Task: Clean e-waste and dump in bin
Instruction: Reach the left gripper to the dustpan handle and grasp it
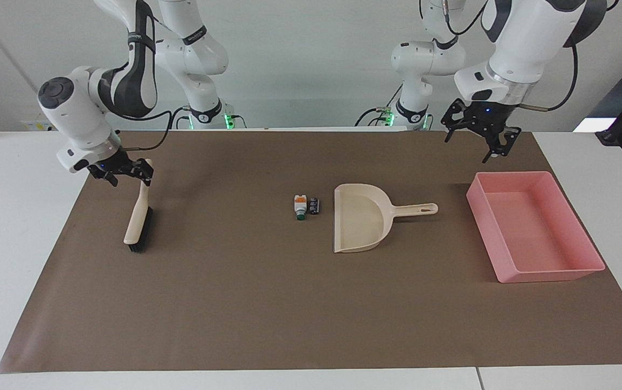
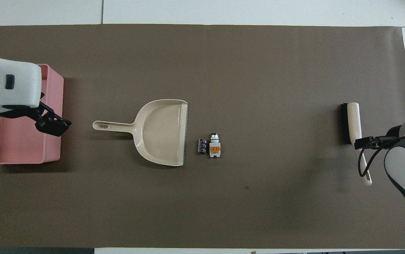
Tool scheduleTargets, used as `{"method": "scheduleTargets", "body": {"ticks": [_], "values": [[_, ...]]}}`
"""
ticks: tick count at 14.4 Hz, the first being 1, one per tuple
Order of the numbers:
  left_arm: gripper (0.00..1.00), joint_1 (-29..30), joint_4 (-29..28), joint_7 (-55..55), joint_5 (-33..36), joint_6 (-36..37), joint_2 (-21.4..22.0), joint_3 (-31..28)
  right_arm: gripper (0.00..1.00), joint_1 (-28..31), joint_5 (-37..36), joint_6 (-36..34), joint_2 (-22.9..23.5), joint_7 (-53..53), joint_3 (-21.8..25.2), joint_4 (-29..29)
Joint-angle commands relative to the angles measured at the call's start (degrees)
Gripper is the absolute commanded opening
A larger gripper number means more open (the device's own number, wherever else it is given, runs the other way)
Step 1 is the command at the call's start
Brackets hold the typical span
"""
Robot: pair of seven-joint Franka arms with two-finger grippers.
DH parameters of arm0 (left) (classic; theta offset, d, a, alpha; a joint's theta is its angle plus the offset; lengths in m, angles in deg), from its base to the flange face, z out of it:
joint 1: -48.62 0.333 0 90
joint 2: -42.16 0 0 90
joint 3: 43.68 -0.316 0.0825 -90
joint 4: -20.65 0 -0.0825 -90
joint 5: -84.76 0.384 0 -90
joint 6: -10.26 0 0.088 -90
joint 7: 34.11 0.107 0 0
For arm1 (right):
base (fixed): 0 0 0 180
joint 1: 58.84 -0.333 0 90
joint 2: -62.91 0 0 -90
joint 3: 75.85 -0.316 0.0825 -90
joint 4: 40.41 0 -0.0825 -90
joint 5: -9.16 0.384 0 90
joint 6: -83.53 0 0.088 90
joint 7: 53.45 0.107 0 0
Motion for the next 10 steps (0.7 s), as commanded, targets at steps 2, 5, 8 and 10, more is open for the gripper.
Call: {"method": "scheduleTargets", "body": {"ticks": [2, 5, 8, 10], "values": [[0.99, -4.02, -7.29, 12.10, -0.22, -6.23, 1.94, -0.59, 0.99, 1.81, 0.63, 2.67, -0.26, -1.60, -0.49, -3.60], [0.99, -5.26, -12.47, 22.22, -0.13, -10.99, 1.50, -0.59, 0.99, 2.33, 0.71, 2.76, -0.70, -3.27, -0.40, -6.49], [0.99, -6.31, -16.87, 26.80, 1.44, -15.21, 0.27, -0.59, 0.97, 3.30, 0.80, 3.11, -0.88, -4.23, -0.49, -7.29], [0.99, -7.63, -20.39, 28.12, 3.21, -21.08, -0.52, -0.51, 0.92, 4.09, 2.11, 3.02, -0.96, -5.81, -0.49, -7.38]]}}
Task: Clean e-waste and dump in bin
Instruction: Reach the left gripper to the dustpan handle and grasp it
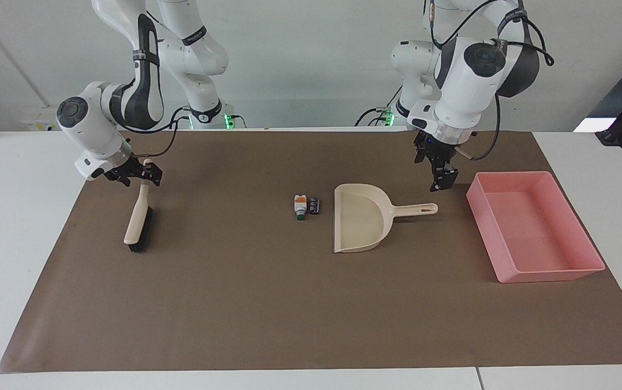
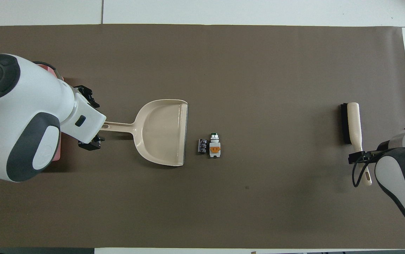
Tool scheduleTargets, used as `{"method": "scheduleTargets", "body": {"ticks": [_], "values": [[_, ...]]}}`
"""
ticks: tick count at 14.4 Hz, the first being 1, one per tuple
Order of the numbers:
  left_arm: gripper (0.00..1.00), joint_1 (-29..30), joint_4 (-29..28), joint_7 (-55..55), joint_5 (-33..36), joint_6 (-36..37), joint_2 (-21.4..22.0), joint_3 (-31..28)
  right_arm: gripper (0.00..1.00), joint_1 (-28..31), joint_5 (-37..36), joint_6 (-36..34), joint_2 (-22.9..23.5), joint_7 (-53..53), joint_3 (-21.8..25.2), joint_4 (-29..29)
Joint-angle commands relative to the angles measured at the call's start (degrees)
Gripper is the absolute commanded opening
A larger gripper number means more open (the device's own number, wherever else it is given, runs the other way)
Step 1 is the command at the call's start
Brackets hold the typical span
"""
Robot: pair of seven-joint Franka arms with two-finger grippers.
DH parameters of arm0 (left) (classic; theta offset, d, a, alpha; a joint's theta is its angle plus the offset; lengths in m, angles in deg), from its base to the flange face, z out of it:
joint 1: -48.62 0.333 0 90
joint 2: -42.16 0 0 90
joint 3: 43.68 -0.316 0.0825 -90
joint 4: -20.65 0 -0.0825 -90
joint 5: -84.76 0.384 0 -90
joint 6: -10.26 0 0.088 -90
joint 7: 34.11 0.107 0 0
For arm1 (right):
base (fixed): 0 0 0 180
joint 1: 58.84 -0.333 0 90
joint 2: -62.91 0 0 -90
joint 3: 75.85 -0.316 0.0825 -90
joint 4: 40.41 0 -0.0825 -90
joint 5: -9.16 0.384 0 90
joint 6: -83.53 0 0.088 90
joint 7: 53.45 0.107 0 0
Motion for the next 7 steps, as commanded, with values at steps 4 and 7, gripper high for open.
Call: {"method": "scheduleTargets", "body": {"ticks": [4, 7], "values": [[0.98, -2.02, -6.86, 2.99, 1.66, -13.93, -5.24, -0.58, 0.71, 1.57, 4.49, 1.08, -1.37, -4.15, -0.50, -1.31], [0.98, -3.34, -11.77, 2.64, 1.57, -19.72, -4.98, -0.58, 0.58, 1.48, 5.03, 0.91, -1.37, -4.06, -0.50, -1.22]]}}
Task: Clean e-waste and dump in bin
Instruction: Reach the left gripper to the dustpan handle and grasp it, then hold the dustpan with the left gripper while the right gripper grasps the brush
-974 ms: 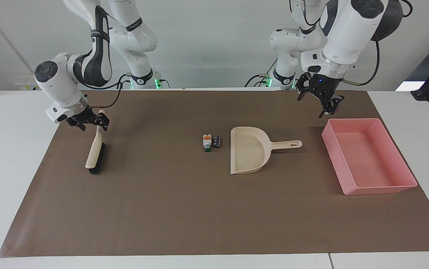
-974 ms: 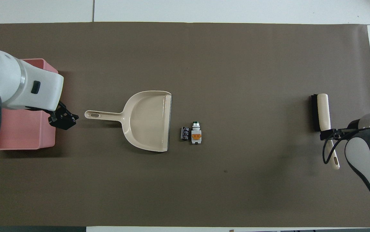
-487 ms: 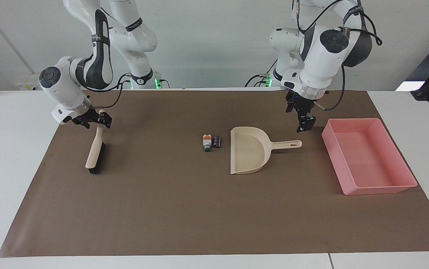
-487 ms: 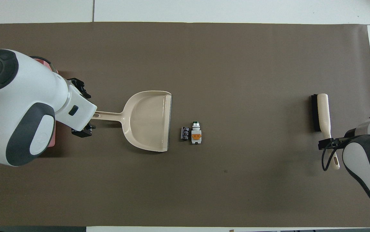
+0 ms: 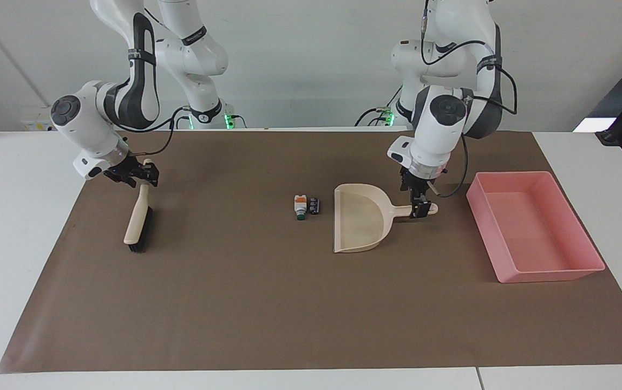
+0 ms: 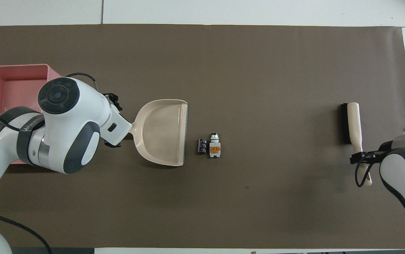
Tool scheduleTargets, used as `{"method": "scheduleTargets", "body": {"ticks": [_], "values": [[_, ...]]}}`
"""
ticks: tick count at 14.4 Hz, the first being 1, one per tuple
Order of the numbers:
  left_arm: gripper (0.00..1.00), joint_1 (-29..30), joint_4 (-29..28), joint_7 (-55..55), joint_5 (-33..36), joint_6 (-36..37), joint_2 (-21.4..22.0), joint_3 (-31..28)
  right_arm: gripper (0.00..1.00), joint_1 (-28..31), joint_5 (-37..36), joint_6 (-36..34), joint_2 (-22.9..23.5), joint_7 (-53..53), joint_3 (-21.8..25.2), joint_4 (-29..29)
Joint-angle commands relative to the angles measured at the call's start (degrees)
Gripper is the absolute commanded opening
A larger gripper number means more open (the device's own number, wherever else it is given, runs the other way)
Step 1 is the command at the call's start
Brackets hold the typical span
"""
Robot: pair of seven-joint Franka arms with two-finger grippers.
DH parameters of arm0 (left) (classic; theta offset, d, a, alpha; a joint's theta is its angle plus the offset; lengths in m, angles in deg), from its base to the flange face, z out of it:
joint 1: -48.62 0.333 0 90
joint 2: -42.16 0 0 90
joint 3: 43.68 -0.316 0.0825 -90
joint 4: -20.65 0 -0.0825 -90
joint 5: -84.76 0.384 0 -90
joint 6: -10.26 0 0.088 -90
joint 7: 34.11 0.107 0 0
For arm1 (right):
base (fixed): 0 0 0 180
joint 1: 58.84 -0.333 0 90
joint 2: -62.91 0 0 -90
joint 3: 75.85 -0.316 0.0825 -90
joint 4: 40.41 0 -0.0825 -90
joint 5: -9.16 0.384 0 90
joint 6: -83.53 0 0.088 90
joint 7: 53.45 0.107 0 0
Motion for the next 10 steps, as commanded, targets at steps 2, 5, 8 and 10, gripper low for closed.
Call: {"method": "scheduleTargets", "body": {"ticks": [2, 5, 8, 10], "values": [[0.98, -1.95, -4.77, 0.14, 0.75, -6.23, 1.10, -0.60, 0.48, 0.81, 1.39, 0.90, -1.21, -1.72, -0.46, -1.24], [0.98, -1.95, -5.56, 0.58, 0.84, -6.68, 0.22, -0.69, 0.06, 0.81, 1.47, 0.64, -1.21, -1.54, -0.46, -1.24], [0.98, -1.95, -6.96, 0.49, 0.93, -6.41, 0.48, -0.69, 0.00, 0.55, 1.39, 0.03, -1.12, -1.28, -0.46, -0.54], [0.97, -1.95, -7.32, 0.32, 0.93, -6.68, 0.66, -0.69, 0.00, 0.11, 1.39, -2.07, -0.59, -0.41, -0.46, 1.64]]}}
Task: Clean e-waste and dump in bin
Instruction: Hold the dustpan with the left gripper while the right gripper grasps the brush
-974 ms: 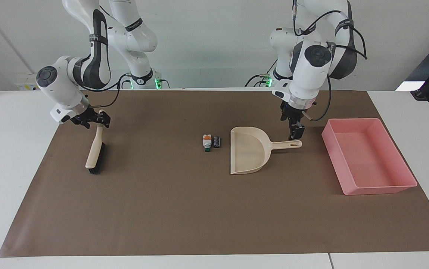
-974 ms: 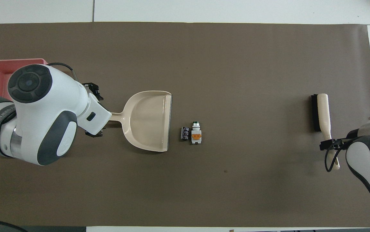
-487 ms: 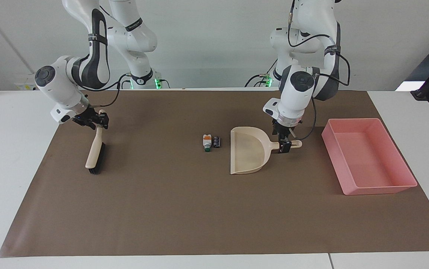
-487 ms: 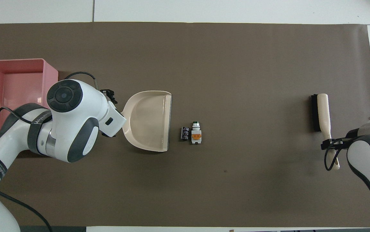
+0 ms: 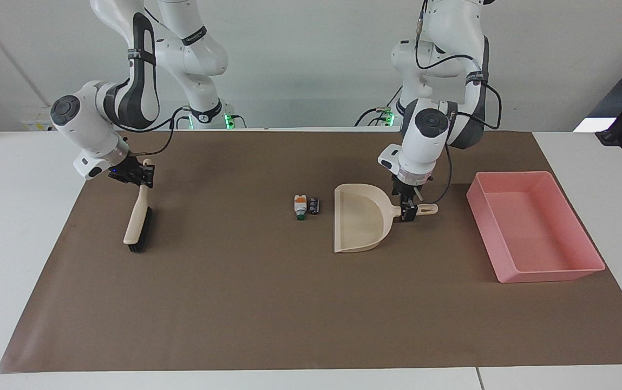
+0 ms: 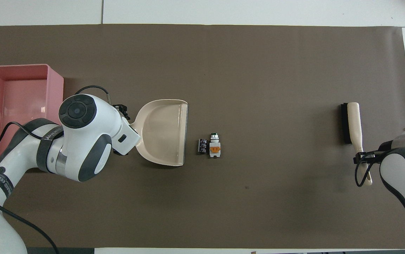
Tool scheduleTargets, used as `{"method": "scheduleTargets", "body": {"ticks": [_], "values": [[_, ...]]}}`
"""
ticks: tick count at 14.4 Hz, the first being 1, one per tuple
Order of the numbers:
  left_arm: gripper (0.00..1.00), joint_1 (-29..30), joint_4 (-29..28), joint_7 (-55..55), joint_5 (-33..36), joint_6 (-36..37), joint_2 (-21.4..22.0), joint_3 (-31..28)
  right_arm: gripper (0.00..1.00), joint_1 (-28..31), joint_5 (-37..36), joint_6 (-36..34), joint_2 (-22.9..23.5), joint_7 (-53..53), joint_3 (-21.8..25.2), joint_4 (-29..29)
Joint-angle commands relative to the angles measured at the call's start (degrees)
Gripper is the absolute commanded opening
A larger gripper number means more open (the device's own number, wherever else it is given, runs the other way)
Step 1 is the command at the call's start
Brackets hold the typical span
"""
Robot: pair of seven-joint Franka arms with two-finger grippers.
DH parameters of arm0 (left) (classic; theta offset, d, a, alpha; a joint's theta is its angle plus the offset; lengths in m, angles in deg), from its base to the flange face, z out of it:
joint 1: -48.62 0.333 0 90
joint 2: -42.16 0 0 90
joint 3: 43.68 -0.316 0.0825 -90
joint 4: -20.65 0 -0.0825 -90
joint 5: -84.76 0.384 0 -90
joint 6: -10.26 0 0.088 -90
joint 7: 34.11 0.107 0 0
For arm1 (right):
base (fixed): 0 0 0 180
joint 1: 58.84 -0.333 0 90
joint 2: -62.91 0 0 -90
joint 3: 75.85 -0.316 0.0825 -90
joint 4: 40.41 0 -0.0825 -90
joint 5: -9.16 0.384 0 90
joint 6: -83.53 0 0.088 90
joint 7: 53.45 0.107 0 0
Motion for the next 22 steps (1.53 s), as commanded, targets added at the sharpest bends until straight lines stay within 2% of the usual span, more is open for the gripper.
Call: {"method": "scheduleTargets", "body": {"ticks": [1, 4, 6, 7, 8, 9, 10, 11, 16, 20, 22], "values": [[0.97, -0.53, -1.85, 0.31, 0.89, -1.90, 0.66, -0.62, 0.00, 0.08, 1.00, -4.07, -0.29, 0.57, -0.71, 3.54], [0.95, -0.44, -2.29, 0.40, 0.89, -3.22, 0.13, -0.62, 0.00, -3.68, 1.00, -10.22, -1.34, 4.78, -1.15, 7.86], [0.91, -0.44, -2.12, 0.40, 0.89, -3.04, 0.04, -0.62, 0.00, -7.28, 0.83, -12.96, -3.36, 9.78, -1.15, 8.40], [0.85, -0.44, -1.94, 0.57, 0.89, -2.78, 0.04, -0.62, 0.00, -8.87, 0.83, -13.75, -4.50, 11.54, -1.15, 8.40], [0.66, -0.44, -1.85, 0.92, 0.89, -2.78, 0.13, -0.62, 0.00, -10.88, 0.74, -14.89, -5.20, 14.35, -1.24, 8.40], [0.30, -0.44, -1.85, 1.01, 0.89, -2.69, 0.13, -0.62, 0.00, -13.60, 0.30, -15.77, -5.99, 17.24, -1.24, 8.40], [0.05, -0.44, -1.85, 1.02, 0.89, -2.60, 0.39, -0.62, 0.00, -15.54, 0.13, -16.65, -6.44, 19.36, -1.24, 8.31], [0.00, -0.44, -1.68, 1.02, 0.89, -2.60, 0.48, -0.62, 0.00, -17.30, 0.12, -17.44, -6.70, 21.82, -1.24, 8.23], [0.00, -0.70, 0.78, 1.02, 1.24, 0.29, -0.22, -0.62, 0.00, -27.23, 0.04, -18.50, -7.84, 31.05, -1.33, 7.08], [0.00, -3.24, 2.89, 0.05, 9.92, 5.03, -0.22, -0.62, 0.00, -37.77, 0.04, -17.80, -8.03, 38.44, -1.33, 4.97], [0.00, -4.56, 3.07, -2.57, 11.26, 6.01, -0.22, -0.71, 0.00, -42.79, 0.04, -16.67, -6.36, 41.00, -1.33, 4.88]]}}
